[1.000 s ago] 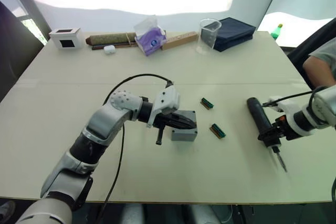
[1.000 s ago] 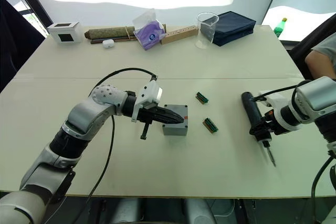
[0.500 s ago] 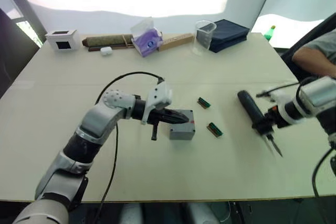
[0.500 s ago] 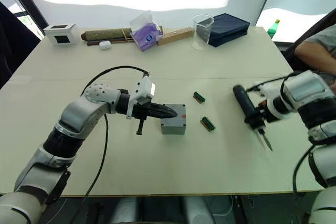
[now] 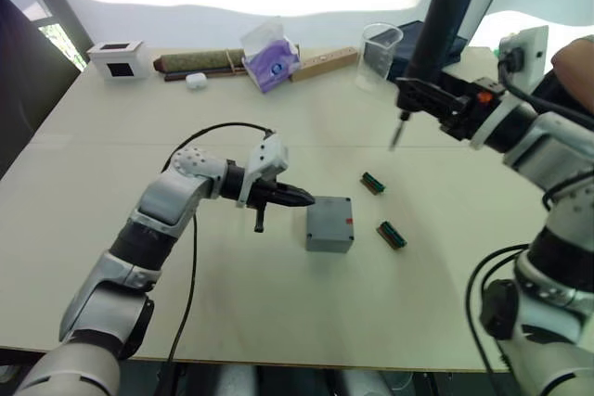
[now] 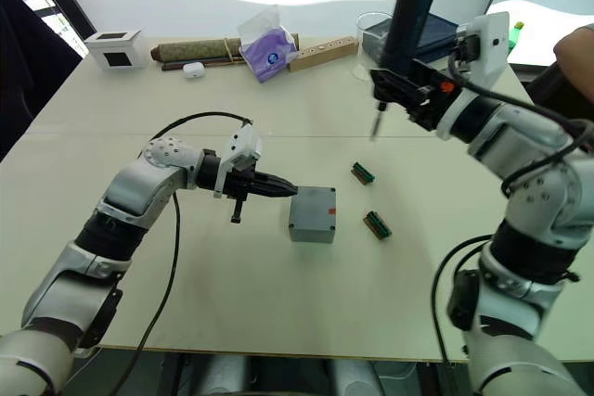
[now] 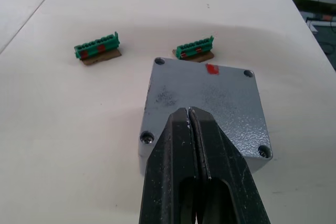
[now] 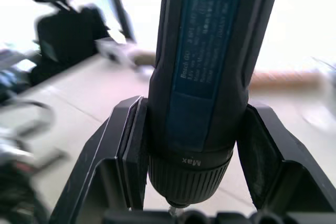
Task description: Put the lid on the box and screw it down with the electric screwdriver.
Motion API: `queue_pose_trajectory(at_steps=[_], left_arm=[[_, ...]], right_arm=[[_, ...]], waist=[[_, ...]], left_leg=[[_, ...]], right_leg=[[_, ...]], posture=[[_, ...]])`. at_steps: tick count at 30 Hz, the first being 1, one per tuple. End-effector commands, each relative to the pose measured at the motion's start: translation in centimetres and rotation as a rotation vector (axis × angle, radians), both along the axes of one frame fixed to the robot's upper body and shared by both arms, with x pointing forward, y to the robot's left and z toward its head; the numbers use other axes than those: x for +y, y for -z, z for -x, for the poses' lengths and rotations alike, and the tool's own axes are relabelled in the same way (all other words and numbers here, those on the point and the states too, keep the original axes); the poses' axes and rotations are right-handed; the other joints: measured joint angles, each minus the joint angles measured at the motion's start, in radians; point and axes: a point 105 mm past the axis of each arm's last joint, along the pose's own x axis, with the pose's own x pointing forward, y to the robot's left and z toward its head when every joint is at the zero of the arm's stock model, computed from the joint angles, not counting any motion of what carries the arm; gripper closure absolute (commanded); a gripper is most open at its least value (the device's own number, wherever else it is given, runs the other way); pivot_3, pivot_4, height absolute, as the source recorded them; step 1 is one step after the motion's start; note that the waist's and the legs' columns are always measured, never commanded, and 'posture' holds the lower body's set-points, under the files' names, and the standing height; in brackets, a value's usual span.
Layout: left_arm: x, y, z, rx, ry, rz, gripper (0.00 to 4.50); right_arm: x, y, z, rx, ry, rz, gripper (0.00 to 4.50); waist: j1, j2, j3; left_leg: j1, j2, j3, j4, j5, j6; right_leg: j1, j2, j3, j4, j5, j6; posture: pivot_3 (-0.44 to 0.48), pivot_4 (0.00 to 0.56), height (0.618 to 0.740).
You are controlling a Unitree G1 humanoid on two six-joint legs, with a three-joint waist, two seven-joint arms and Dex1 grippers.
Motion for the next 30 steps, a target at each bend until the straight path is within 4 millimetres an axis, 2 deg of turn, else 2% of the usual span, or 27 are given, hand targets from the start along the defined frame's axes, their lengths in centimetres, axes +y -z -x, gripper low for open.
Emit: queue_pose_trajectory(at_steps=[1,7,11,22,30], left_arm=[[-0.6,-0.6,0.3,-0.026,0.050,0.000,4.50],[-0.9,0.8,0.5,-0.020,0.069,-0.042,4.50],[-1.3,3.1,0.4,-0.035,0.064,-0.101,4.50],[-1.4,2.5,-0.4,-0.038,0.038,-0.077,4.50],[-1.4,2.9,0.1,-0.032,0.040,-0.083,4.50]], right_arm=[[1.5,0.1,2.0,-0.107,0.021,-0.015,2.42],[3.5,3.2,2.3,-0.097,0.039,0.023,2.42],[3.9,5.5,1.7,-0.070,0.089,0.027,2.42],[4.5,7.5,0.8,-0.077,0.128,0.056,2.42],[3.7,8.7,0.4,-0.068,0.172,0.081,2.42]], waist=[[-0.001,0.000,0.000],[-0.012,0.000,0.000],[-0.010,0.000,0.000],[-0.008,0.000,0.000],[-0.009,0.000,0.000]], left_leg=[[0.000,0.000,0.000,0.000,0.001,-0.001],[0.005,-0.001,-0.002,0.001,0.001,-0.001],[0.007,0.000,-0.003,0.000,0.002,-0.003],[0.007,0.000,-0.003,0.001,0.001,-0.002],[0.008,0.000,-0.003,0.001,0.001,-0.002]], right_leg=[[0.000,0.000,0.000,0.000,0.000,0.000],[0.005,0.001,0.001,0.002,0.001,0.003],[0.006,0.003,0.001,0.002,0.001,0.002],[0.007,0.002,0.001,0.001,0.001,0.003],[0.008,0.002,0.001,0.001,0.001,0.003]], posture=[[0.000,0.150,0.740],[0.000,0.150,0.740],[0.000,0.150,0.740],[0.000,0.150,0.740],[0.000,0.150,0.740]])
